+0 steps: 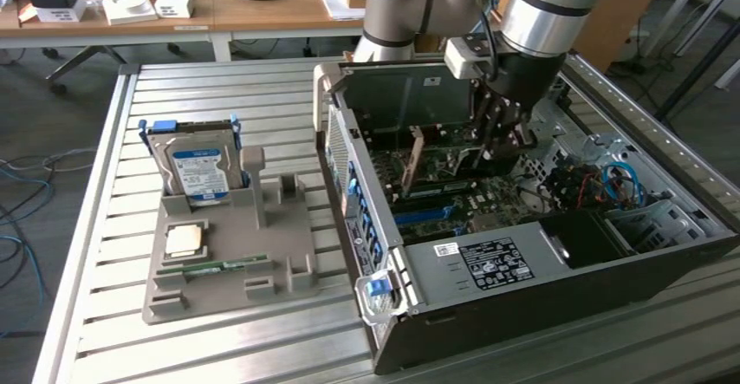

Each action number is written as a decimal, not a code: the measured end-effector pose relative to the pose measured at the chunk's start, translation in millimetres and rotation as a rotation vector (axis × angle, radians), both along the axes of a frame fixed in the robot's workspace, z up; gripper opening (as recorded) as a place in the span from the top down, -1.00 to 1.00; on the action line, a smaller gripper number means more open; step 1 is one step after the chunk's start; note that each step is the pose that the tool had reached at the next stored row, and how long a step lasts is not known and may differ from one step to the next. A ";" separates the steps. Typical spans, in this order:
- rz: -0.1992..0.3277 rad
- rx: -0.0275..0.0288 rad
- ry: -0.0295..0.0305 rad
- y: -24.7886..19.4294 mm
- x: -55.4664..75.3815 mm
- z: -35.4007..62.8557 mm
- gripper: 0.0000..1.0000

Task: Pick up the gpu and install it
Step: 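Insert the gpu into the slot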

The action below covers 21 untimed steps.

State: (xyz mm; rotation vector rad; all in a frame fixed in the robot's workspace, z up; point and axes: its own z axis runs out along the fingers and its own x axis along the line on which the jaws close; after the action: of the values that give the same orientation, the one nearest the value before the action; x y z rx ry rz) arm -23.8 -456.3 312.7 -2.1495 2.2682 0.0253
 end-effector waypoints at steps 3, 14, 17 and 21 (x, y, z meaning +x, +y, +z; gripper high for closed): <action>0.000 -0.0002 0.0000 0.0 -3.5 -0.2 0.47; 0.000 -0.0004 0.0000 0.0 -8.9 -7.7 0.47; 0.000 -0.0005 0.0000 0.0 -9.2 -11.7 0.47; 0.000 -0.0005 0.0001 0.0 -9.7 -15.7 0.47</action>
State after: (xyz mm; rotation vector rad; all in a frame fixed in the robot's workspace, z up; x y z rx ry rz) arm -33.5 -456.4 297.0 -2.1499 2.2683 0.0248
